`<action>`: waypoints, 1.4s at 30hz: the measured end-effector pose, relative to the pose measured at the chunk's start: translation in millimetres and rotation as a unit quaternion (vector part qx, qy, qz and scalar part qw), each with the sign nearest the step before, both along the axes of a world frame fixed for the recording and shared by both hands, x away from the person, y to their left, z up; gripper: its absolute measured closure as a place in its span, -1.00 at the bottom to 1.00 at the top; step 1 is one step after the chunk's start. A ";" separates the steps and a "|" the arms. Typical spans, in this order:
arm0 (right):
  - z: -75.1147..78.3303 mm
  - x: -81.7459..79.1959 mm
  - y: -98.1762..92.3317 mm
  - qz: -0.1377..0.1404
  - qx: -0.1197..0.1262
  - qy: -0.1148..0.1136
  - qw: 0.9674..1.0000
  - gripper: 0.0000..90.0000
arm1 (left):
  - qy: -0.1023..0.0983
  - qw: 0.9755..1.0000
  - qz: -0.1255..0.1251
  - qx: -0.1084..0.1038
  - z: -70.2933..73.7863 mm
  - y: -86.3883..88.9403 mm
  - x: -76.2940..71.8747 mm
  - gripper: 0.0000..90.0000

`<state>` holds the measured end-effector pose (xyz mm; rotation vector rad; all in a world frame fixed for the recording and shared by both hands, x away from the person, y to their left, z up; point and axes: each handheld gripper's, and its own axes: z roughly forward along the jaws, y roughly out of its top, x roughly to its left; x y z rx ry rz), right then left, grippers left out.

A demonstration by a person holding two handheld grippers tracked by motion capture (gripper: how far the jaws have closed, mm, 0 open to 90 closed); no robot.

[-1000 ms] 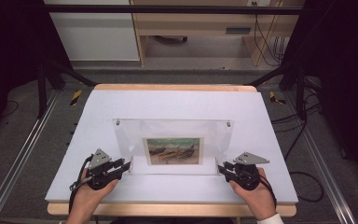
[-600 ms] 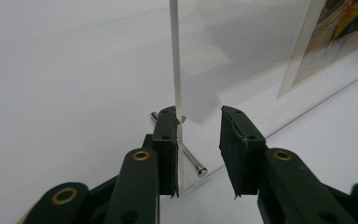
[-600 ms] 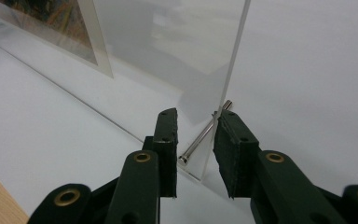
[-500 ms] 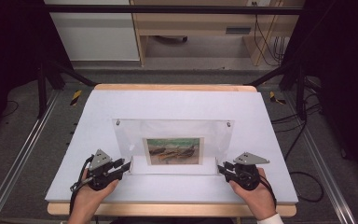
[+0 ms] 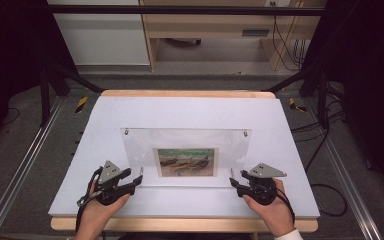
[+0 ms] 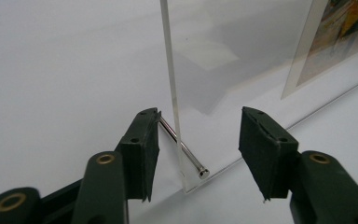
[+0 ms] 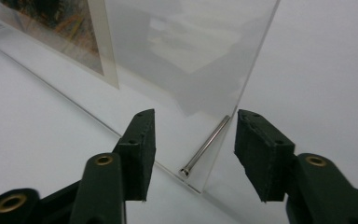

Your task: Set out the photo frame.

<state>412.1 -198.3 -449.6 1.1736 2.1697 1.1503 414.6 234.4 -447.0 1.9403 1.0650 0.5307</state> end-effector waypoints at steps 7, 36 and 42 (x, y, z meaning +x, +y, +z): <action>3.3 -1.3 -1.3 -0.015 -0.025 -0.020 0.999 -0.42 | -0.015 1.000 0.017 0.011 5.0 1.0 -3.3 -0.33; 13.6 -12.4 -70.9 -0.132 0.003 -0.072 0.989 -0.74 | -0.047 0.998 0.048 0.011 17.3 50.0 -7.5 -0.77; 5.2 8.8 -80.7 -0.161 0.010 -0.051 0.986 -0.73 | -0.037 0.997 0.065 0.019 10.8 56.7 2.6 -0.77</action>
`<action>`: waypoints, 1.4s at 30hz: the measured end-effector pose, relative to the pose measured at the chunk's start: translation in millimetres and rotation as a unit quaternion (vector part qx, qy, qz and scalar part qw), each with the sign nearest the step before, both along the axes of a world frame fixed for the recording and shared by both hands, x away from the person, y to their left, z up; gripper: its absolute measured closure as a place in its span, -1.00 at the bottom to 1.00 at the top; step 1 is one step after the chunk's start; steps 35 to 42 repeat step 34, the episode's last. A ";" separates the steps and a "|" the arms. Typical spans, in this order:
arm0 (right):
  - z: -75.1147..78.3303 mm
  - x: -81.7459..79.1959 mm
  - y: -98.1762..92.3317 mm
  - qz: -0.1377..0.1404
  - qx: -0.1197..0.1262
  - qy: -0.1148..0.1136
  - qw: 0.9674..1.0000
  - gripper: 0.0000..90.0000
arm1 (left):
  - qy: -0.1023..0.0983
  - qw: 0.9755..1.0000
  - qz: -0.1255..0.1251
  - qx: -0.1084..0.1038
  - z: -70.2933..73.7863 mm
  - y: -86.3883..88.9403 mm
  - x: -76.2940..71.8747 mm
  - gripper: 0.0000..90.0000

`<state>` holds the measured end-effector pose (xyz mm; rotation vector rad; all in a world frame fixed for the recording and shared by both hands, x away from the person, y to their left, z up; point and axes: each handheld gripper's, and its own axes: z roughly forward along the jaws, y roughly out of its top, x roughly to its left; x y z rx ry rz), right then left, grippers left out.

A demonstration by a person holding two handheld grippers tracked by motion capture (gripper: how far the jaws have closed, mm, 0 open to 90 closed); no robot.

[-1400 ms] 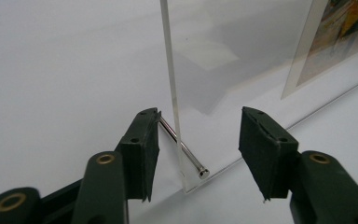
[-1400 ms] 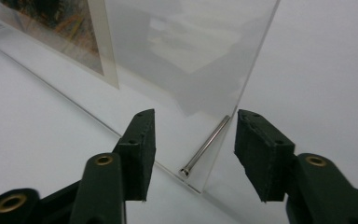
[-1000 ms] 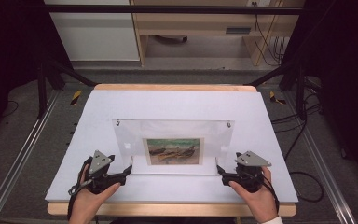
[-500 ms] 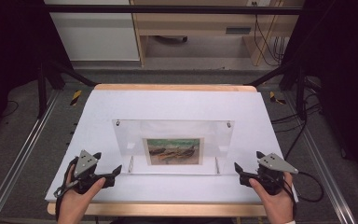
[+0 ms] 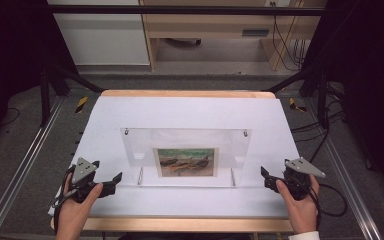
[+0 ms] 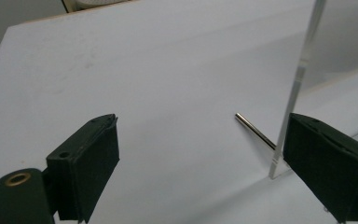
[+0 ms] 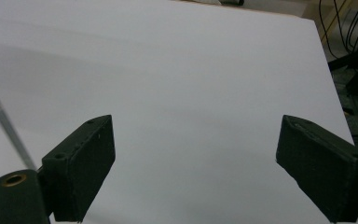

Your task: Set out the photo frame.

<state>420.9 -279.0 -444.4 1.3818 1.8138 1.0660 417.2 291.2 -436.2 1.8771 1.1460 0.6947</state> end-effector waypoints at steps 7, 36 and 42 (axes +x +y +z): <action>-1.2 22.0 0.9 -0.007 0.007 0.008 1.000 -0.70 | 0.014 1.000 0.015 0.005 -8.2 6.7 23.6 -0.77; -24.3 47.5 -8.1 -0.033 0.009 0.062 0.997 -0.69 | 0.047 0.998 0.042 0.015 -24.2 26.6 50.1 -0.77; -24.3 47.5 -8.1 -0.033 0.009 0.062 0.997 -0.69 | 0.047 0.998 0.042 0.015 -24.2 26.6 50.1 -0.77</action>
